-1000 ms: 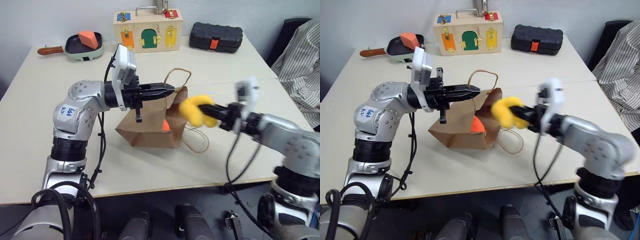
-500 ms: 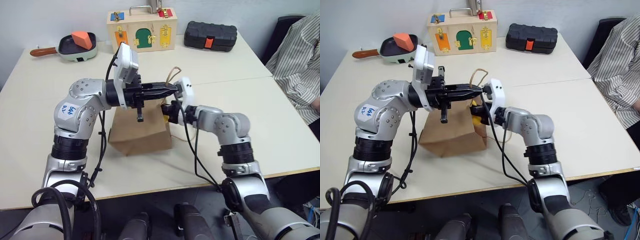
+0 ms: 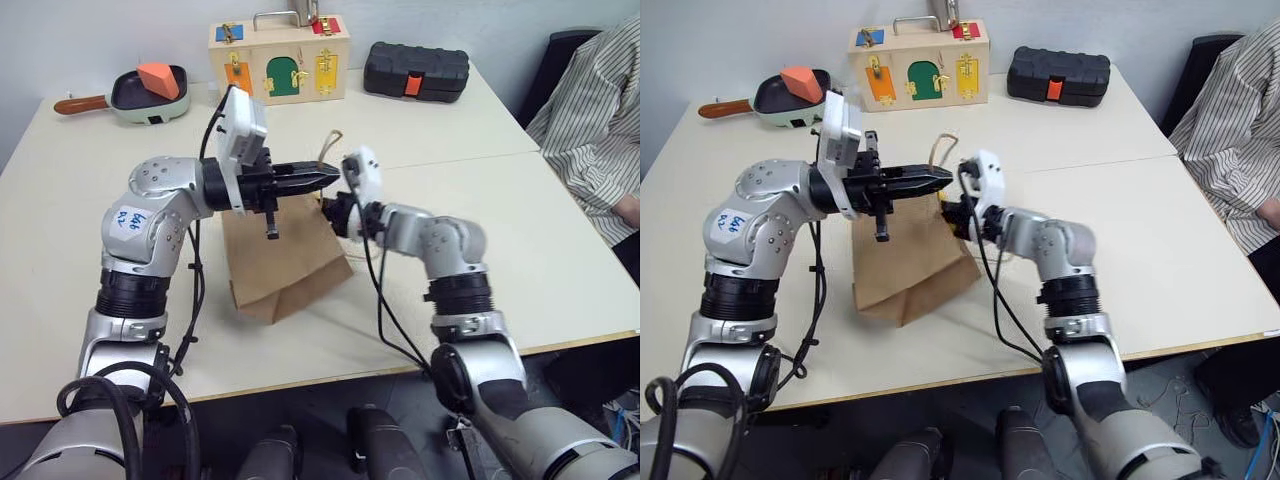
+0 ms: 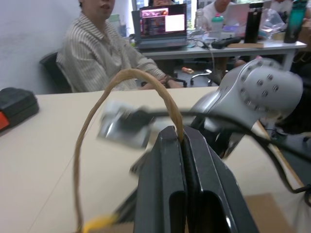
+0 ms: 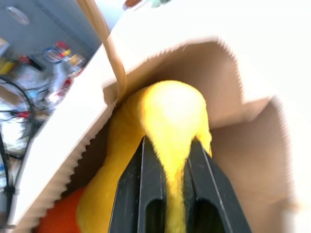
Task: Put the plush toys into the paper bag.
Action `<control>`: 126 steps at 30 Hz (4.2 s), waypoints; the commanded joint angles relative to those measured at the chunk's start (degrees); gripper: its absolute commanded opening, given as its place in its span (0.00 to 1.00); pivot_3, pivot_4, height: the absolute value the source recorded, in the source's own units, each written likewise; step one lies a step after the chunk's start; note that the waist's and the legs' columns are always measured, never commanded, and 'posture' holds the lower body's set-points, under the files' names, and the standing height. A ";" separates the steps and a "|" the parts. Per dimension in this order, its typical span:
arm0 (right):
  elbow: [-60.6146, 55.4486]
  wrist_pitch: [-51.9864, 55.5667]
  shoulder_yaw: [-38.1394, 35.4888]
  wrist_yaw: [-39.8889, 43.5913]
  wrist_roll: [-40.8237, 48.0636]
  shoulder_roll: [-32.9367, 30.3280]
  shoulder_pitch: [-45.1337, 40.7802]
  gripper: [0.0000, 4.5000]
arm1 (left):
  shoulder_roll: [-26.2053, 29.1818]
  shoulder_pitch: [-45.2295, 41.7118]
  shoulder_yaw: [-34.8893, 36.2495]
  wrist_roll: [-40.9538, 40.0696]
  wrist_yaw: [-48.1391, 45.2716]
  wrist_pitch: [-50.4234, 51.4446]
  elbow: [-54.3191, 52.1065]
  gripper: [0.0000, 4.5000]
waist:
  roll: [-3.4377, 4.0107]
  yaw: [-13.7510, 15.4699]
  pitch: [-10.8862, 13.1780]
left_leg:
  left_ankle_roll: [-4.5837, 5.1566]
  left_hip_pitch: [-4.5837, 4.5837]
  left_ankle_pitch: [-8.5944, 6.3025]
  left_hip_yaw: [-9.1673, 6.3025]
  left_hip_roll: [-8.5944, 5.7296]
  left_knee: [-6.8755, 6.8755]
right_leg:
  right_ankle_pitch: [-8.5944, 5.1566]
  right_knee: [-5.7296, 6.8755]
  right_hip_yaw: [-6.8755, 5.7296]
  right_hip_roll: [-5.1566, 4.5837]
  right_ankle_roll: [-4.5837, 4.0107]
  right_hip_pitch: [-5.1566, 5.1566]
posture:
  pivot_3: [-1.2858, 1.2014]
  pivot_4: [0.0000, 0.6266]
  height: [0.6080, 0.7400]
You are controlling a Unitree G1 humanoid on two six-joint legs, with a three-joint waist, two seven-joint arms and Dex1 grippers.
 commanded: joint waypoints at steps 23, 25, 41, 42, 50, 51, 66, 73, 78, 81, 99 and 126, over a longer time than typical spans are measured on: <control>0.60 9.41 4.03 11.29 9.54 7.63 1.45 0.00 | -5.53 -7.26 0.22 4.45 -1.64 -7.98 8.52 0.00 | 0.00 -0.24 0.00 | 0.00 -0.01 0.00 -0.06 0.00 0.03 | 0.00 0.08 -0.02 0.01 0.00 -0.05 | 0.52 0.24 1.00; 1.22 10.17 3.05 11.50 10.25 8.11 1.38 0.00 | -5.74 -7.08 0.19 4.47 -1.59 -7.98 8.15 0.00 | 0.00 -0.25 0.00 | 0.00 -0.01 0.00 -0.06 -0.01 0.03 | 0.00 0.09 -0.01 0.00 0.00 -0.04 | 0.52 0.24 1.00; -9.61 -11.72 9.39 11.53 -3.60 4.03 9.92 0.00 | -11.19 -12.77 -2.67 13.03 -1.92 -23.17 19.45 0.00 | -0.01 -0.03 0.00 | 0.00 -0.02 0.00 -0.05 -0.07 0.04 | 0.00 0.09 -0.01 -0.04 0.00 -0.04 | 0.52 0.24 1.00; -9.81 -10.33 9.31 12.13 -2.36 4.53 10.22 0.00 | -11.31 -12.92 -2.61 12.94 -2.32 -23.34 19.80 0.00 | -0.01 -0.18 0.00 | 0.00 -0.03 0.00 -0.05 -0.07 0.03 | 0.00 0.09 0.00 -0.03 0.00 -0.06 | 0.52 0.24 1.00; -1.13 -4.13 11.14 12.01 -1.94 8.32 8.33 0.21 | -9.93 -10.47 -1.82 11.13 -4.66 -19.66 15.65 0.00 | -0.01 -0.84 -0.01 | -0.01 0.01 -0.01 -0.04 -0.02 -0.02 | 0.00 0.10 0.02 0.02 0.00 -0.13 | 0.52 0.24 1.00; -0.84 -4.28 10.42 11.55 -2.02 8.51 7.97 0.29 | -9.60 -10.16 -1.68 11.01 -4.76 -19.23 15.21 0.00 | -0.01 -0.87 -0.01 | -0.01 0.01 -0.01 -0.06 -0.02 0.00 | 0.00 0.11 0.01 0.02 0.00 -0.13 | 0.52 0.24 1.00; -27.13 8.55 -1.37 7.76 3.20 -14.19 15.45 1.00 | -1.48 -0.56 4.09 2.95 -1.13 -2.52 -4.04 0.00 | -0.01 0.37 0.00 | 0.00 -0.03 -0.01 -0.22 -0.10 -0.04 | 0.00 0.03 0.03 -0.01 0.00 -0.03 | 0.52 0.24 1.00; -29.76 12.00 -8.78 3.66 7.78 -13.31 20.15 1.00 | -0.23 1.09 3.71 1.73 0.23 -0.69 -6.06 0.00 | -0.02 0.75 -0.01 | 0.00 -0.02 -0.01 -0.04 -0.07 -0.08 | 0.00 -0.02 0.08 0.00 0.00 -0.01 | 0.52 0.24 1.00; -30.22 10.29 -8.77 2.39 7.10 -14.48 20.31 1.00 | -0.54 -0.29 2.92 1.60 0.44 -0.59 -5.38 0.00 | -0.02 1.25 -0.01 | -0.01 -0.01 -0.01 -0.03 -0.07 -0.04 | 0.00 -0.01 0.07 0.00 0.00 -0.01 | 0.52 0.24 1.00; -24.91 9.96 -14.02 4.15 7.70 -19.74 19.46 1.00 | -0.26 -0.67 2.93 1.29 0.39 -0.38 -5.31 0.00 | -0.02 1.97 -0.01 | -0.01 -0.02 -0.01 0.00 -0.10 -0.01 | 0.00 -0.05 0.09 -0.02 0.00 0.02 | 0.52 0.24 1.00; -6.69 8.01 -13.14 -1.71 4.30 -12.20 15.94 1.00 | 0.35 -0.88 2.52 0.76 0.70 -0.26 -5.53 0.00 | -0.02 1.43 -0.01 | 0.01 -0.01 -0.02 0.08 -0.04 -0.04 | 0.00 -0.05 0.12 0.02 0.00 0.01 | 0.52 0.24 1.00; -19.50 10.77 -14.55 -2.51 14.10 -23.13 11.47 0.01 | -0.93 -2.60 4.82 0.56 3.98 -3.77 -0.78 0.00 | -0.06 1.65 -0.03 | 0.01 -0.01 -0.02 0.01 -0.07 -0.03 | 0.00 -0.12 0.08 -0.02 0.00 0.08 | 0.52 0.24 1.00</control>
